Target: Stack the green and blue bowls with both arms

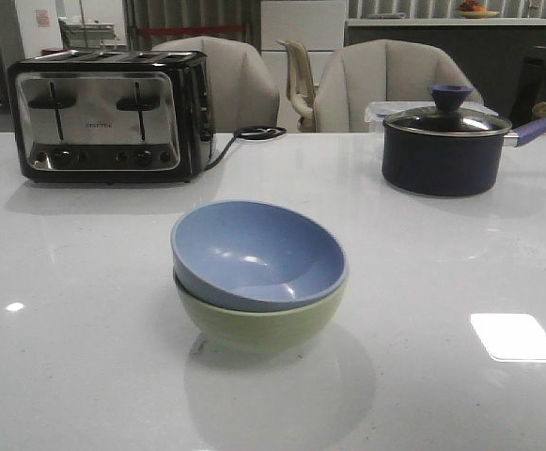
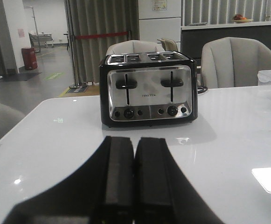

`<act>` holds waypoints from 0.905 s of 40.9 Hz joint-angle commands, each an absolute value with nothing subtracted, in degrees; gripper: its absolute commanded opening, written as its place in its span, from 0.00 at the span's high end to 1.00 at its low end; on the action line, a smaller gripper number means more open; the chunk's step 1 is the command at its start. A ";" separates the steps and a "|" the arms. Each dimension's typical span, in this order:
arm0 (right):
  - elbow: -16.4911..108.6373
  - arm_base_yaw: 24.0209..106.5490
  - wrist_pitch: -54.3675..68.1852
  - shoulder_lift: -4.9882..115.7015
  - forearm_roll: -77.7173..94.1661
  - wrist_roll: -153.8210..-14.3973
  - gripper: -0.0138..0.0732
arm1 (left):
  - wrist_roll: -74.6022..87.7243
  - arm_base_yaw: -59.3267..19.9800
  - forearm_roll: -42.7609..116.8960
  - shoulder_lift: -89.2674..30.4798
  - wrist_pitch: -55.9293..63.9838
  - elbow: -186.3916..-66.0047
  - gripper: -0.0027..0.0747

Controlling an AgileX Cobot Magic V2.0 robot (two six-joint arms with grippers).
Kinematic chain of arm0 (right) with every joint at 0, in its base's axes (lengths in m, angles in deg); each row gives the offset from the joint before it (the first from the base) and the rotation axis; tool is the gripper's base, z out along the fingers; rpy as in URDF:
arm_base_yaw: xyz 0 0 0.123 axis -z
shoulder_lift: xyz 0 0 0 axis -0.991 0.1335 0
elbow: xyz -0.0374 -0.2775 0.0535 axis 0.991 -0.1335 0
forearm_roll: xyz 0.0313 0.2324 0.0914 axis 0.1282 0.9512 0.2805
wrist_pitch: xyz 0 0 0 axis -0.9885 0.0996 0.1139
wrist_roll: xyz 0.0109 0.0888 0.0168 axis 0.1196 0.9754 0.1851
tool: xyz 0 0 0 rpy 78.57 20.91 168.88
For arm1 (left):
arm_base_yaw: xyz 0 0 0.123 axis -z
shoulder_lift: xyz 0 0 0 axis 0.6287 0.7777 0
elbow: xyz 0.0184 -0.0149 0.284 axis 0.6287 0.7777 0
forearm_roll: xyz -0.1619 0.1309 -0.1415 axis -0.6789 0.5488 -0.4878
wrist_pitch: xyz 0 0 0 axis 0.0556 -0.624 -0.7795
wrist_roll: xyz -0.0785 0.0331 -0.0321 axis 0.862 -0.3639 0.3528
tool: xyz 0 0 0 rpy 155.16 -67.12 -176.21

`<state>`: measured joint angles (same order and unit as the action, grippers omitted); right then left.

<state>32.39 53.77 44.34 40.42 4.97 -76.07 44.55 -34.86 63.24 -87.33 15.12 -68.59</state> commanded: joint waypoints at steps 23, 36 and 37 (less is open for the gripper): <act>33.99 53.73 41.42 40.23 5.71 -76.19 0.80 | 45.26 -35.92 63.24 -88.35 20.82 -68.23 0.84; 33.99 53.73 41.42 40.23 5.71 -76.19 0.80 | 45.26 -32.61 63.24 -88.35 20.82 -68.23 0.84; 33.99 53.73 41.42 40.23 5.71 -76.19 0.80 | 45.26 -32.85 63.24 -88.35 20.82 -68.23 0.84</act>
<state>32.39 53.77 44.54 40.42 4.97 -76.07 44.72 -33.05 63.24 -87.33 15.80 -68.59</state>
